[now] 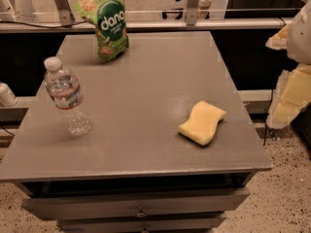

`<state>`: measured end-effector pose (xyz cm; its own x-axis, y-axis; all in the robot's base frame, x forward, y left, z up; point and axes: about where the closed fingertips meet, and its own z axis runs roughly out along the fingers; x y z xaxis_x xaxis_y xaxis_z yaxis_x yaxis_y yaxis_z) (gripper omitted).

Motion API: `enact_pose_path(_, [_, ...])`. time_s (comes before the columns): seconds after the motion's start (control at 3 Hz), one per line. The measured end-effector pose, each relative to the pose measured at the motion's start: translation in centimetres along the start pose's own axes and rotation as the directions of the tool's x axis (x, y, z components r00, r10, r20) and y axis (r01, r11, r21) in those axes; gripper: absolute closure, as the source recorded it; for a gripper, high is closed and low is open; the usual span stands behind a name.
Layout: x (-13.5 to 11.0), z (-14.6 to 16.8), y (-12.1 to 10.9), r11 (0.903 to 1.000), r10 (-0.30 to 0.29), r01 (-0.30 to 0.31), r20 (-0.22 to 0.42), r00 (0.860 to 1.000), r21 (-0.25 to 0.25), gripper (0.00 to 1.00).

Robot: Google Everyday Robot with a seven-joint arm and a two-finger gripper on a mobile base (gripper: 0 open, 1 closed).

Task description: Move water bottle near green rice chip bag

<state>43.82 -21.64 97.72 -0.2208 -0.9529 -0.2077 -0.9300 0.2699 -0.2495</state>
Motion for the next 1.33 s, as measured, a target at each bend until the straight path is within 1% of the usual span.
enact_pose_path(0.33, [0.0, 0.0, 0.0, 1.0, 0.0, 0.0, 0.0, 1.0, 0.0, 0.0])
enact_pose_path(0.67, [-0.4, 0.0, -0.1, 0.9999, -0.002, 0.002, 0.02, 1.0, 0.01, 0.0])
enact_pose_path(1.0, [-3.1, 1.5, 0.4, 0.9999, -0.015, 0.014, 0.121, 0.993, 0.009, 0.0])
enact_pose_path(1.33, [-7.6, 3.6, 0.7, 0.9995, -0.019, 0.025, 0.283, 0.959, -0.018, 0.0])
